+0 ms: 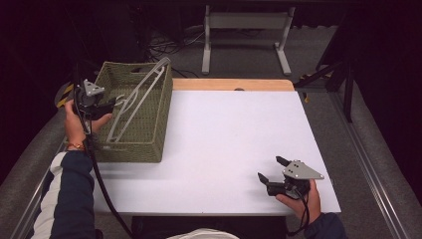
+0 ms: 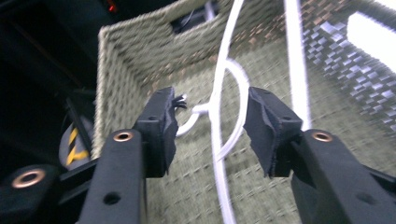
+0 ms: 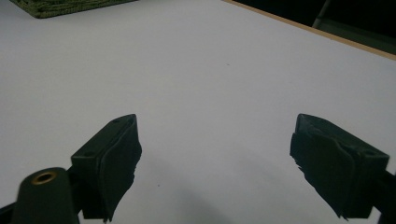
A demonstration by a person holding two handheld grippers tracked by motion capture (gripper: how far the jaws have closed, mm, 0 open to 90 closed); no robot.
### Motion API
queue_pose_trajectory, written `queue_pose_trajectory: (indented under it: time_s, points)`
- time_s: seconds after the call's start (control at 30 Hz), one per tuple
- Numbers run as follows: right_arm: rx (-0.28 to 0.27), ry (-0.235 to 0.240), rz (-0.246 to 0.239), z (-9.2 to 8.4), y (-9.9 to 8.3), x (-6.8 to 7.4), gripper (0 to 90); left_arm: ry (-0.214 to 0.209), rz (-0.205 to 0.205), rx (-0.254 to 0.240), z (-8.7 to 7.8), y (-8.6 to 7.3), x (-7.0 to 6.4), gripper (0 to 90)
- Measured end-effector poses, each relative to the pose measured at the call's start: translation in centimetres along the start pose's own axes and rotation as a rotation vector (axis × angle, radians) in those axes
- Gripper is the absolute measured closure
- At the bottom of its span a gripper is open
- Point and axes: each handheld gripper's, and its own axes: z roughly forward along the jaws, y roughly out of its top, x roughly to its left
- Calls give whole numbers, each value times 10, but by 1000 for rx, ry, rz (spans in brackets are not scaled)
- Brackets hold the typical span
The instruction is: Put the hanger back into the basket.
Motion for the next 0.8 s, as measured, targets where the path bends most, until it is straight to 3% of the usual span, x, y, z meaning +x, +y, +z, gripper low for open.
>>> queue_pose_trajectory:
  time_s: [0.43, 0.8]
  points:
    - [-2, -2, -1, -1, 0, 0, 156, -100, 25, -165, -16, 20, -32, 341]
    - [-7, -4, -3, -1, 0, 0, 156, -191, 27, -284, -29, 22, -50, 197]
